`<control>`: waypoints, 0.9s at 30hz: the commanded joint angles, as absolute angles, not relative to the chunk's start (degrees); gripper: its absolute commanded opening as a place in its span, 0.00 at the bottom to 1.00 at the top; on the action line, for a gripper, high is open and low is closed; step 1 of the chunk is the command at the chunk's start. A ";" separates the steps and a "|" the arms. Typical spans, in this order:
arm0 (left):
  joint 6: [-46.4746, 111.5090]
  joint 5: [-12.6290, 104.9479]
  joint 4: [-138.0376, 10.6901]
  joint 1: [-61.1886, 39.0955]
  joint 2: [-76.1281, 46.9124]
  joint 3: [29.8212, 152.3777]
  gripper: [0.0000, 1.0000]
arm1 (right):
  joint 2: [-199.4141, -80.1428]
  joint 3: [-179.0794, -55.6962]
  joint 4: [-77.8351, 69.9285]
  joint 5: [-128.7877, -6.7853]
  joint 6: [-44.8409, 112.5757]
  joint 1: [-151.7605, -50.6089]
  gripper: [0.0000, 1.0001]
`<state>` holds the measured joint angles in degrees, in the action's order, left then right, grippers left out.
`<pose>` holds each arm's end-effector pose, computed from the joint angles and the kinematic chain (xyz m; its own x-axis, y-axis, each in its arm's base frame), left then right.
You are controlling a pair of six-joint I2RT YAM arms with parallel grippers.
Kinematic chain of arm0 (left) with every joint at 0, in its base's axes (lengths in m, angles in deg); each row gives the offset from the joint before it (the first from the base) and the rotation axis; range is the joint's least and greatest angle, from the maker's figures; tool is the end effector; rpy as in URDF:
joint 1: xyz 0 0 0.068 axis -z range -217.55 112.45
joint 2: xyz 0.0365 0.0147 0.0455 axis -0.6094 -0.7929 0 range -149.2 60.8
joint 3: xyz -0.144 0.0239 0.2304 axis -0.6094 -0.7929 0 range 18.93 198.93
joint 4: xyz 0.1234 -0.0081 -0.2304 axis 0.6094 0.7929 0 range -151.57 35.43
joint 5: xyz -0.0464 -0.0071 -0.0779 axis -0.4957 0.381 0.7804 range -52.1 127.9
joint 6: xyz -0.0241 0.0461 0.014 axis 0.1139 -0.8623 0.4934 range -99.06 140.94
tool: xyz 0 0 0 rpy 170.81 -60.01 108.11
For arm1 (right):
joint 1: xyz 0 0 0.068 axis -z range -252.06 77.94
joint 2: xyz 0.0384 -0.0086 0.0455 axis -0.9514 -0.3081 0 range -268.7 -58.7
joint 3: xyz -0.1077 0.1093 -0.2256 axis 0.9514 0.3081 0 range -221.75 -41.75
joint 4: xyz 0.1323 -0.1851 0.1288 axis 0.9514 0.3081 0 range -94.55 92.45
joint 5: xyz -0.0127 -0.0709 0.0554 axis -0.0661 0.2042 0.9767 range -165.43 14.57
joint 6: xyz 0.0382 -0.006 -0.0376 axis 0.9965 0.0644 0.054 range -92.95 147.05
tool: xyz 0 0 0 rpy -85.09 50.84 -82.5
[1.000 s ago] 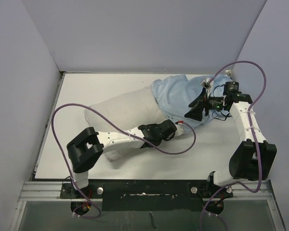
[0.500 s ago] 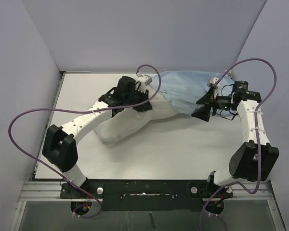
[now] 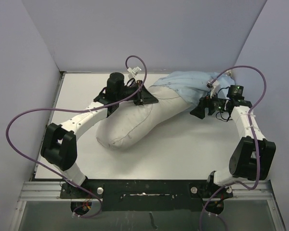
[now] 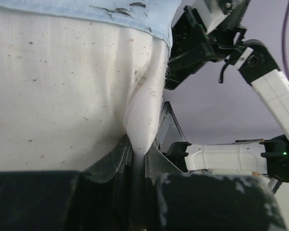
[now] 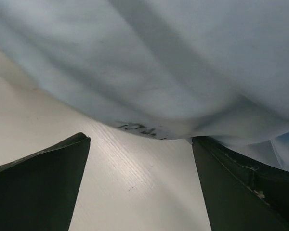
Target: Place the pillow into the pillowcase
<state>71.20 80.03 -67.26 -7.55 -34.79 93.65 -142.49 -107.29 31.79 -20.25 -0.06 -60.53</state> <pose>0.3284 -0.2172 0.3187 -0.8612 -0.1614 -0.4819 0.4211 0.3043 -0.8545 0.2974 -0.0308 0.2793 -0.5506 -0.1534 -0.8206 -0.6771 0.6570 0.3315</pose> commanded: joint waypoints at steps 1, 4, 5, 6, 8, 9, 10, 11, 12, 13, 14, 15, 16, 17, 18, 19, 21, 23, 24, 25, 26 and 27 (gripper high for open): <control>79.05 85.45 -80.21 -7.67 -33.24 97.56 0.00 | -144.12 -106.19 14.31 -25.71 14.25 -61.21 0.91; 80.85 85.56 -82.30 -7.66 -33.82 97.05 0.00 | -146.59 -107.01 9.78 -28.79 18.16 -61.82 0.88; 81.43 85.66 -82.87 -7.66 -33.93 96.88 0.00 | -147.69 -107.81 9.07 -30.00 19.23 -62.00 0.87; 81.76 85.64 -83.07 -7.73 -33.95 96.81 0.00 | -148.25 -108.63 8.59 -30.87 20.34 -62.02 0.85; 81.95 85.41 -83.10 -7.83 -33.88 96.61 0.00 | -148.97 -110.15 8.70 -31.30 21.65 -61.95 0.77; 82.01 85.18 -83.18 -7.90 -33.81 96.50 0.00 | -149.11 -110.70 8.85 -30.96 22.06 -62.03 0.74; 82.22 85.00 -83.31 -8.04 -33.78 96.35 0.00 | -149.21 -111.13 9.07 -30.17 22.21 -62.11 0.69; 82.81 84.86 -83.78 -8.21 -33.71 96.05 0.00 | -149.23 -111.44 9.38 -29.33 22.12 -62.26 0.65; 83.30 84.69 -84.46 -8.42 -33.72 95.66 0.00 | -149.23 -112.26 9.98 -28.40 21.60 -62.50 0.60; 83.74 84.65 -85.00 -8.59 -33.83 95.40 0.00 | -149.13 -113.05 11.06 -27.37 20.89 -62.89 0.54; 84.26 84.66 -85.36 -8.81 -33.93 95.25 0.00 | -148.92 -113.92 12.27 -26.37 20.03 -63.33 0.48; 84.50 84.58 -85.69 -9.07 -33.94 95.10 0.00 | -148.57 -115.05 13.79 -25.87 18.90 -63.99 0.39; 84.56 84.57 -85.73 -9.34 -34.00 95.05 0.00 | -148.33 -116.37 15.89 -26.08 17.55 -64.82 0.27; 84.62 84.52 -85.74 -9.66 -34.15 94.97 0.00 | -147.90 -117.73 17.87 -26.33 16.30 -65.59 0.14; 84.80 84.60 -85.85 -9.95 -34.27 94.89 0.00 | -147.57 -118.71 19.42 -26.31 15.18 -66.38 0.07; 84.97 84.71 -86.09 -10.33 -34.39 94.75 0.00 | -147.19 -119.76 21.08 -25.86 14.19 -66.95 0.03; 85.45 84.91 -86.67 -11.07 -34.83 94.42 0.00 | -146.57 -122.13 24.73 -24.14 12.21 -68.36 0.00; 85.93 85.24 -87.54 -11.74 -35.19 93.83 0.00 | -146.25 -124.60 27.81 -22.12 9.50 -69.67 0.00; 86.09 85.32 -87.81 -12.05 -35.32 93.55 0.00 | -146.02 -126.03 29.59 -21.05 8.04 -71.00 0.00; 86.14 85.30 -88.02 -12.32 -35.47 93.21 0.00 | -145.90 -127.46 32.00 -19.91 6.59 -72.07 0.00; 86.09 85.16 -88.10 -12.58 -35.59 92.87 0.00 | -145.74 -128.96 33.86 -18.82 5.07 -73.19 0.00; 85.72 84.99 -87.63 -12.79 -35.64 92.59 0.00 | -145.72 -130.64 35.71 -17.70 3.08 -74.42 0.00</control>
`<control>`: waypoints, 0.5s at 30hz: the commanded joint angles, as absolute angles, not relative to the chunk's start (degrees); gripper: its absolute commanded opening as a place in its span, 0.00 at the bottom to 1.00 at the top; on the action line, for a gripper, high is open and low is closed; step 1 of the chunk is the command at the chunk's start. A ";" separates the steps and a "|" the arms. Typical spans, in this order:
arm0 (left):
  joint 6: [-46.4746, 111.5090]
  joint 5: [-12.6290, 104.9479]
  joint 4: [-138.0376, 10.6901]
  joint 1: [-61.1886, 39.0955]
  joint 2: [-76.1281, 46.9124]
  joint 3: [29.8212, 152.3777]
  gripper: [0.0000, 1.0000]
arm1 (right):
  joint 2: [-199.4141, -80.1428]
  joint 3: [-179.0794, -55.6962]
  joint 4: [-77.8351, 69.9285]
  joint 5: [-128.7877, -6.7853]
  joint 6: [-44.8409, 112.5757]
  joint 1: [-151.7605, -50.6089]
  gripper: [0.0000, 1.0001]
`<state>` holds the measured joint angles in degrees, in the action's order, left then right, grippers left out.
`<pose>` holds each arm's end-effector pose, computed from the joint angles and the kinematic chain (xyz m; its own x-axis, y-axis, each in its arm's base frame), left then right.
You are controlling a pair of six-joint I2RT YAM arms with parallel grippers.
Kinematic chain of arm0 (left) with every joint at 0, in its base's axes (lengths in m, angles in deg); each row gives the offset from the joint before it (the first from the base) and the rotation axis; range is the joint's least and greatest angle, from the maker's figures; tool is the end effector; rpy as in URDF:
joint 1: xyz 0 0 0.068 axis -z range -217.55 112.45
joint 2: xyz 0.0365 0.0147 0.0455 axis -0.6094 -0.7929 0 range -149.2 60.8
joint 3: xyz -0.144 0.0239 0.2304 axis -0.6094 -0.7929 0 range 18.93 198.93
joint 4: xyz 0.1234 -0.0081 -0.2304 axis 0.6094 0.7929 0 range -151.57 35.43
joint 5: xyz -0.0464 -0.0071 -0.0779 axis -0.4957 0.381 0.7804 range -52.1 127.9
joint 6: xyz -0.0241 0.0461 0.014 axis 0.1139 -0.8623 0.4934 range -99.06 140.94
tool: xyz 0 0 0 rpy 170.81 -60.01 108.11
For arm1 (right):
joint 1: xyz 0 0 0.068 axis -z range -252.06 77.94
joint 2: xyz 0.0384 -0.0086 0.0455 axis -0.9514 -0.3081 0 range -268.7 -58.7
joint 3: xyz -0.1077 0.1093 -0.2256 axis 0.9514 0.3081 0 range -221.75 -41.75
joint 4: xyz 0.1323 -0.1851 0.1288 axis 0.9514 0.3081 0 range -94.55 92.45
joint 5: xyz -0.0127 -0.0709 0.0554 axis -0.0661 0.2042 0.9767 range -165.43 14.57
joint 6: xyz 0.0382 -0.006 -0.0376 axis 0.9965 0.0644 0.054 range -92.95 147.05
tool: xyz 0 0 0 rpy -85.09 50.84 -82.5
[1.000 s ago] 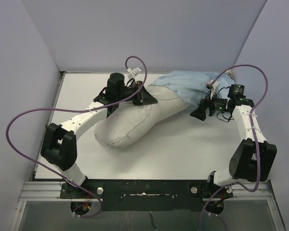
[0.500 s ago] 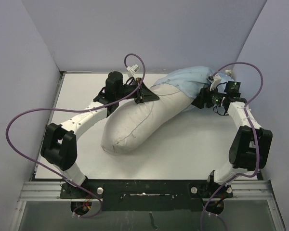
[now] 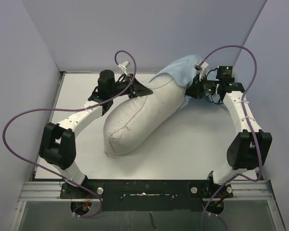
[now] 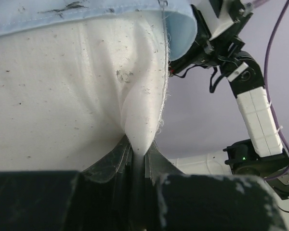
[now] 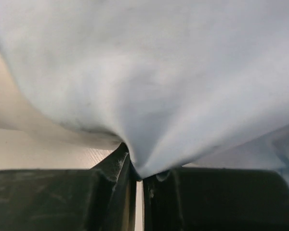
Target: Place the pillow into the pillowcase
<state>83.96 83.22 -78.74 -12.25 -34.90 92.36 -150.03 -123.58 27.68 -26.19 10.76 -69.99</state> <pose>0.3458 -0.1914 0.3301 -0.8749 -0.2797 -0.3955 0.3551 0.1849 -0.9164 0.3510 0.0143 0.3314 -0.4867 -0.1658 -0.8577 -0.7061 0.6527 0.2746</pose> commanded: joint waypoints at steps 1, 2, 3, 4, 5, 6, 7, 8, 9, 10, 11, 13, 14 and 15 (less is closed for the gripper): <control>84.96 84.70 -86.76 -13.03 -35.67 92.35 0.00 | -145.77 -132.20 37.44 -15.98 1.60 -75.44 0.00; 84.21 84.27 -85.70 -13.29 -35.73 92.01 0.00 | -145.94 -134.47 39.31 -14.11 0.27 -76.33 0.00; 83.27 83.85 -84.92 -13.57 -35.79 91.70 0.00 | -146.13 -136.10 40.76 -12.16 -0.63 -77.01 0.00; 82.84 83.46 -84.45 -13.88 -35.91 91.40 0.00 | -146.36 -137.43 41.65 -10.31 -0.94 -77.58 0.00; 82.66 83.02 -84.32 -14.23 -35.98 91.03 0.00 | -146.71 -138.41 42.11 -8.73 -0.78 -77.97 0.00; 82.56 82.61 -84.35 -14.45 -36.12 90.66 0.00 | -147.02 -138.87 41.84 -7.85 -0.05 -78.48 0.00; 82.36 82.22 -84.34 -14.62 -36.34 90.46 0.00 | -147.19 -138.70 40.65 -7.99 1.53 -78.94 0.00; 82.09 81.79 -84.40 -14.73 -36.47 90.25 0.00 | -147.43 -137.86 38.94 -9.78 3.33 -79.39 0.00; 81.73 81.43 -84.35 -14.76 -36.59 90.08 0.00 | -147.67 -136.48 37.03 -12.53 5.42 -79.83 0.00; 81.33 81.09 -84.34 -14.86 -36.79 90.00 0.00 | -148.06 -135.03 35.40 -15.44 7.13 -80.07 0.00; 80.91 80.75 -84.17 -14.93 -37.02 89.83 0.00 | -148.67 -133.74 34.61 -18.15 8.02 -80.21 0.00; 80.35 79.81 -84.00 -15.25 -37.26 89.12 0.00 | -150.21 -132.24 35.13 -21.99 8.95 -80.31 0.01; 79.94 79.25 -83.63 -15.49 -37.16 88.68 0.00 | -150.94 -131.94 36.18 -22.47 8.62 -80.24 0.04; 79.36 78.50 -82.61 -15.82 -37.09 88.37 0.00 | -151.36 -131.62 37.09 -22.34 8.13 -80.21 0.07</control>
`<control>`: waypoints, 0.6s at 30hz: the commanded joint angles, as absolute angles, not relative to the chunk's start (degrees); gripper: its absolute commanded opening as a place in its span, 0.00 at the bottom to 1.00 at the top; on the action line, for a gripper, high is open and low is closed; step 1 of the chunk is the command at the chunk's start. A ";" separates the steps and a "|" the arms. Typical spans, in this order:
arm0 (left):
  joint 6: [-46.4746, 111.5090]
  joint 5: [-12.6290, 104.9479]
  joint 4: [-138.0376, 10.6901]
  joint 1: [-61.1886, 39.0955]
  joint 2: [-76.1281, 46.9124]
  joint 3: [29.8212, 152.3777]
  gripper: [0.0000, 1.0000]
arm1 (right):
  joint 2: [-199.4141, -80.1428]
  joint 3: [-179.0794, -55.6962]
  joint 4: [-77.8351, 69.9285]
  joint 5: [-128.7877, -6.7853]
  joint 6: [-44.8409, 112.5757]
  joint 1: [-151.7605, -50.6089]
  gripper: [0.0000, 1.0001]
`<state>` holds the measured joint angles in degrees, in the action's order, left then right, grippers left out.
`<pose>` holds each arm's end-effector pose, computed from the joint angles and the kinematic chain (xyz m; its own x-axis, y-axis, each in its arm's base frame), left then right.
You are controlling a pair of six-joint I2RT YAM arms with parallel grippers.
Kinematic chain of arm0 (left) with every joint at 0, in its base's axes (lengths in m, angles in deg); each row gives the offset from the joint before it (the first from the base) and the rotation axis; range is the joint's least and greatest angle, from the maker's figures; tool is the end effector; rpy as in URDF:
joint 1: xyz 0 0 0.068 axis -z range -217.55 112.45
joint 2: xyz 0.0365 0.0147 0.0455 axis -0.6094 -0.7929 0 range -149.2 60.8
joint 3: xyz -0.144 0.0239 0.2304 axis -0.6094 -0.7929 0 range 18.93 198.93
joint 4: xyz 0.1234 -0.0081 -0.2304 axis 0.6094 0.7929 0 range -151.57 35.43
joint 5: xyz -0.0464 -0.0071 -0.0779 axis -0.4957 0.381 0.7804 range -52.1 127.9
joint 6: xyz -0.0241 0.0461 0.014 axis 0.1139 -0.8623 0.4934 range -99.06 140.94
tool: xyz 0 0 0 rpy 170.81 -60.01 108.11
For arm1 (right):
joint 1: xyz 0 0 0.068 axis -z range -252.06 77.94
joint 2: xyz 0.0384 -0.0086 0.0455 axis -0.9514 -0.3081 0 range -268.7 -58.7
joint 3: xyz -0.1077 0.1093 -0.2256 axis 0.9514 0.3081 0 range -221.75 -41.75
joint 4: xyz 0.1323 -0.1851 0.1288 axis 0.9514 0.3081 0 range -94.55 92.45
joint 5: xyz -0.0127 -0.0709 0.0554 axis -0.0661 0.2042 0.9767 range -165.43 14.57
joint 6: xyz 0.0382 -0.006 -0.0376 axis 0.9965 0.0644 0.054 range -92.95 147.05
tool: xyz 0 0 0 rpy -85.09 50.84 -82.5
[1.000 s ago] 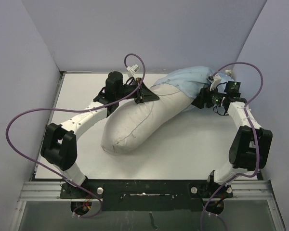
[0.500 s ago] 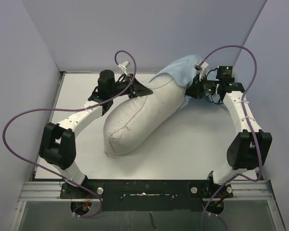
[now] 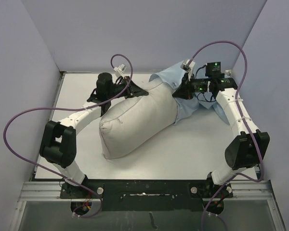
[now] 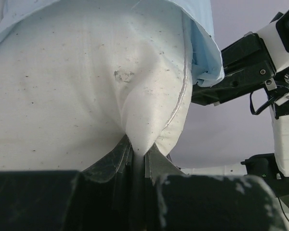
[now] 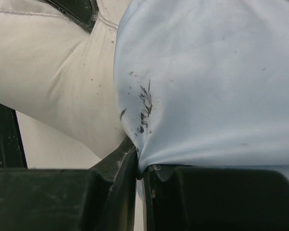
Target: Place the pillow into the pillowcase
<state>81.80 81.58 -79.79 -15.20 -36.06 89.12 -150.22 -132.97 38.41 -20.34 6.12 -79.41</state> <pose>0.3571 -0.1734 0.3046 -0.8582 -0.3303 -0.3929 0.3228 0.2479 -0.9134 0.3345 0.0726 0.3714 -0.3972 -0.2575 -0.8809 -0.8644 0.4276 0.2648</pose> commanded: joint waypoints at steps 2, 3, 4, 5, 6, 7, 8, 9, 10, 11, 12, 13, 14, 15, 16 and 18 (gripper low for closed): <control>76.26 76.41 -78.21 -16.66 -36.31 88.55 0.00 | -150.89 -130.17 37.28 -21.46 7.79 -80.29 0.13; 74.26 75.25 -75.10 -17.07 -35.61 89.11 0.00 | -150.02 -129.29 36.91 -21.04 7.50 -80.29 0.16; 71.80 72.94 -71.90 -17.53 -34.62 89.95 0.08 | -149.30 -128.57 36.65 -20.69 7.12 -80.24 0.18; 68.92 71.29 -68.35 -17.92 -33.92 91.19 0.17 | -148.80 -127.95 36.59 -20.48 6.58 -80.20 0.20; 65.84 69.52 -64.41 -18.20 -33.13 92.80 0.26 | -148.30 -127.47 36.52 -20.49 6.17 -80.17 0.22; 62.48 67.82 -60.95 -18.35 -32.44 95.10 0.36 | -148.13 -126.82 36.28 -20.54 5.92 -80.09 0.22; 59.23 65.82 -57.36 -18.44 -31.66 96.67 0.46 | -148.02 -126.30 35.99 -20.69 5.79 -80.02 0.22; 55.88 63.67 -54.31 -18.50 -30.68 98.14 0.55 | -147.92 -125.72 35.60 -20.98 6.02 -79.90 0.22; 52.73 61.88 -51.84 -18.58 -29.72 99.19 0.61 | -148.01 -125.36 35.15 -21.40 6.42 -79.79 0.22; 48.97 59.70 -49.63 -18.64 -28.43 100.09 0.67 | -148.15 -125.08 34.90 -21.76 6.77 -79.66 0.22; 45.93 57.59 -47.84 -18.63 -26.92 100.73 0.71 | -148.24 -124.95 34.69 -22.21 7.02 -79.49 0.22; 43.19 54.82 -45.84 -18.60 -25.38 101.20 0.74 | -148.50 -124.91 34.53 -22.51 7.28 -79.44 0.22; 40.15 51.71 -43.74 -18.63 -23.67 101.71 0.77 | -148.69 -124.94 34.41 -22.74 7.48 -79.40 0.22; 37.76 48.75 -41.76 -18.63 -22.08 102.06 0.81 | -148.88 -125.02 34.38 -22.78 7.58 -79.33 0.22; 35.70 46.43 -39.98 -18.62 -20.27 102.11 0.83 | -149.07 -125.33 34.47 -22.59 7.62 -79.33 0.22; 32.18 42.62 -37.34 -18.60 -16.83 101.80 0.88 | -149.66 -125.86 34.56 -21.76 7.86 -79.35 0.22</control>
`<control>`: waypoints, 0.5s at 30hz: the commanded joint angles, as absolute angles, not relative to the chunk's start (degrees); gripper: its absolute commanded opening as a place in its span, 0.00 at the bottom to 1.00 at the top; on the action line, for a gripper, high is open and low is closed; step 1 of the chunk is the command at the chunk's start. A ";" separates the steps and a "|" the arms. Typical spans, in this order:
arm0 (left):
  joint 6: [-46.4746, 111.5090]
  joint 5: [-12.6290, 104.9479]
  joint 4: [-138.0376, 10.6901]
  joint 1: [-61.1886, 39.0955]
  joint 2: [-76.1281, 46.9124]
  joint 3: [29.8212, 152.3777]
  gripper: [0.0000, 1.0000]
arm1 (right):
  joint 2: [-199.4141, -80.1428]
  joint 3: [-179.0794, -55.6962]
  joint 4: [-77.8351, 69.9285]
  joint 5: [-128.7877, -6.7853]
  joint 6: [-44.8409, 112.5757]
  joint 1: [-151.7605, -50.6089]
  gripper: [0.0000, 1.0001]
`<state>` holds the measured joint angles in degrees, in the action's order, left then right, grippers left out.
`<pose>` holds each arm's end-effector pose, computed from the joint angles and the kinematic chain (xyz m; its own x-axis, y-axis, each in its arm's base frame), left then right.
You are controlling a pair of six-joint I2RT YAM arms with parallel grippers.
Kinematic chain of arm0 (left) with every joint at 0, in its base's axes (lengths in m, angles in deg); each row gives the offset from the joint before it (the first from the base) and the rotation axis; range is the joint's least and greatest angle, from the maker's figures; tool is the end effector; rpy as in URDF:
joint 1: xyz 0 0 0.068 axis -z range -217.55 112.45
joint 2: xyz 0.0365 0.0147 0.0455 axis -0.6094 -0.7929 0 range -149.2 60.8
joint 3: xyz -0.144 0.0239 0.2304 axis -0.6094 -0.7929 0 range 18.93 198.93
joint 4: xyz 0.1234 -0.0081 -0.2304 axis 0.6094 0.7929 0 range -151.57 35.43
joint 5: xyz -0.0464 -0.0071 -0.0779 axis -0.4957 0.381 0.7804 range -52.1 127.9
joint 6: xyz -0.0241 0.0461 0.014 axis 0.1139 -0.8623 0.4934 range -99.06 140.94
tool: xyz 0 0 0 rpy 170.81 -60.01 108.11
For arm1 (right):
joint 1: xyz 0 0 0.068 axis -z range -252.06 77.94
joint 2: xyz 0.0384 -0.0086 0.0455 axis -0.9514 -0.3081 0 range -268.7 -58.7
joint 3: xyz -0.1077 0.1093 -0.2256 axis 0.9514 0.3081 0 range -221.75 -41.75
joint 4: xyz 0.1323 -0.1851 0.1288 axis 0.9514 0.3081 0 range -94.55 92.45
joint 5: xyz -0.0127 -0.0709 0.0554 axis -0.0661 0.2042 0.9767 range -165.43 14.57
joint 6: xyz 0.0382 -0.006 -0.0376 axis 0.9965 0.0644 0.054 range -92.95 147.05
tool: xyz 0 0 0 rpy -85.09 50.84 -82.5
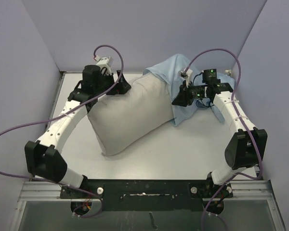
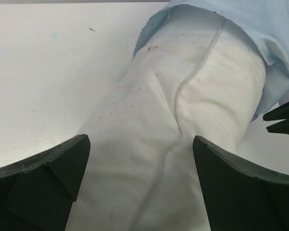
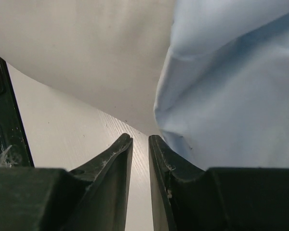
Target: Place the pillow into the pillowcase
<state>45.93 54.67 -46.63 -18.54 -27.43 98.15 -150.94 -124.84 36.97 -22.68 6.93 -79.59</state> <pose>0.3390 -0.1277 0.3544 -0.5849 -0.2264 -0.7788 0.3465 0.7985 -0.4923 0.3356 0.0730 0.3237 -0.5208 -0.2790 -0.8068 -0.8078 0.4666 0.3601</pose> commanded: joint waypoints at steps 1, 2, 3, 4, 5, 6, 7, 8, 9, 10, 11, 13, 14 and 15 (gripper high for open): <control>30.97 41.55 -36.42 -18.64 -15.03 101.47 0.90 | -149.94 -126.13 34.51 -21.32 8.05 -79.35 0.23; 29.93 40.57 -35.29 -18.65 -13.47 101.15 0.90 | -150.19 -126.32 34.48 -20.91 8.25 -79.42 0.23; 29.42 39.87 -33.88 -18.66 -11.83 100.85 0.91 | -150.40 -126.61 34.52 -20.65 8.44 -79.44 0.24; 29.04 39.50 -32.74 -18.73 -10.45 100.52 0.92 | -150.64 -126.88 34.56 -20.47 8.57 -79.43 0.25; 28.87 38.99 -31.59 -18.71 -8.93 100.35 0.92 | -150.91 -127.16 34.67 -20.35 8.66 -79.38 0.26; 29.27 38.07 -30.46 -18.71 -7.45 100.20 0.91 | -150.96 -127.37 34.77 -20.26 8.75 -79.43 0.27; 30.17 37.39 -29.62 -18.73 -6.05 99.81 0.91 | -151.06 -127.62 34.89 -20.11 8.77 -79.42 0.28; 31.10 37.00 -29.45 -18.66 -4.35 99.21 0.90 | -151.15 -127.85 34.99 -19.94 8.77 -79.43 0.30; 32.00 36.86 -29.68 -18.65 -2.83 98.21 0.89 | -151.16 -127.95 35.08 -19.78 8.77 -79.44 0.31; 32.89 36.85 -30.34 -18.65 -1.02 96.55 0.88 | -151.16 -128.04 35.07 -19.60 8.79 -79.40 0.32; 33.78 37.11 -31.20 -18.65 0.61 95.18 0.88 | -151.16 -128.06 35.15 -19.42 8.85 -79.44 0.33; 35.43 37.58 -32.77 -18.64 3.56 92.43 0.87 | -151.21 -128.26 35.33 -18.99 8.94 -79.41 0.35; 35.86 37.62 -32.99 -18.69 4.25 91.29 0.87 | -151.25 -128.43 35.47 -18.88 8.95 -79.44 0.37; 36.28 37.71 -32.84 -18.62 4.70 90.48 0.87 | -151.37 -128.60 35.63 -18.77 9.02 -79.42 0.38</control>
